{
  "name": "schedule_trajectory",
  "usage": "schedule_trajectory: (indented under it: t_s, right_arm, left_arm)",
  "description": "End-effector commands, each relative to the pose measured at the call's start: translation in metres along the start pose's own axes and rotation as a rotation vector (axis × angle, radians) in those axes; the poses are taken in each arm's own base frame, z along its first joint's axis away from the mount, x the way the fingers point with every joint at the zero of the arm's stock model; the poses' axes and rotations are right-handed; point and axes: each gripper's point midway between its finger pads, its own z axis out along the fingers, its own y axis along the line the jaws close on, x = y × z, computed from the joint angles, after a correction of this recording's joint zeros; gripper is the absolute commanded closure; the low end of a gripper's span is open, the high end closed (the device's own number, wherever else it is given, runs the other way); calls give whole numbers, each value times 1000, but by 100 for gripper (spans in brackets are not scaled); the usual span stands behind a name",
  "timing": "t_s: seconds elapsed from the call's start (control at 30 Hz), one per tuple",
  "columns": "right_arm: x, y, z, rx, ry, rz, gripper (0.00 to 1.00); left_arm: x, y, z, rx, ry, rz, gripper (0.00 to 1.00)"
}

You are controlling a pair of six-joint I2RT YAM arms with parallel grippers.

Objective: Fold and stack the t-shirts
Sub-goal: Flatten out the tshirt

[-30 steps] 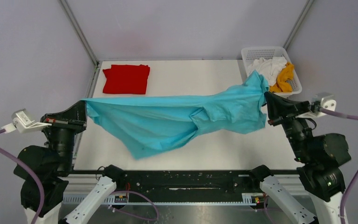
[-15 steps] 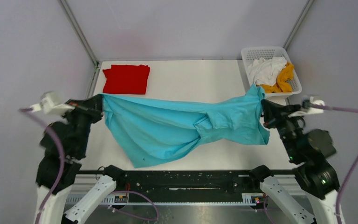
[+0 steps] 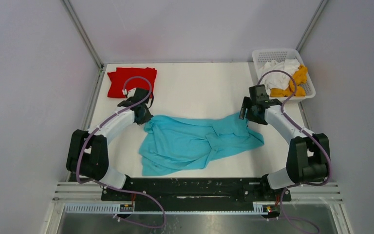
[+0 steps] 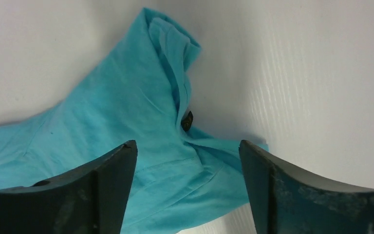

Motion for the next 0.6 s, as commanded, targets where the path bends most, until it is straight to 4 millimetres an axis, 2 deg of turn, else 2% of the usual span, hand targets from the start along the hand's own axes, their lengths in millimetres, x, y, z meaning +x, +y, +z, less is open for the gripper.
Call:
schedule_trajectory:
  t_s: [0.0,0.03,0.07,0.17,0.37,0.47,0.57]
  right_arm:
    - [-39,10,-19,-9,-64,73,8]
    - [-37,8,-21,-3,-69,79,3]
    - [-35,4,-23,4,-75,83,2]
    - [-21,6,-31,-61,-75,41,5]
    - [42,42,-29,-222,60,-104,12]
    - [52,53,-19,-254,92,-84,20]
    - [55,75,-10,-331,119,-76,28]
  left_arm:
    - [-27,-35,-8,134,-48,-33,100]
    - [-26,-34,-7,131,-48,-30,100]
    - [-25,-33,-6,127,-48,-27,100]
    - [-21,-31,-5,128,-42,-13,100]
    - [-12,-33,-1,151,-17,-6,100]
    - [-9,-32,1,150,-8,-5,100]
    - [-6,-32,3,149,-1,-4,100]
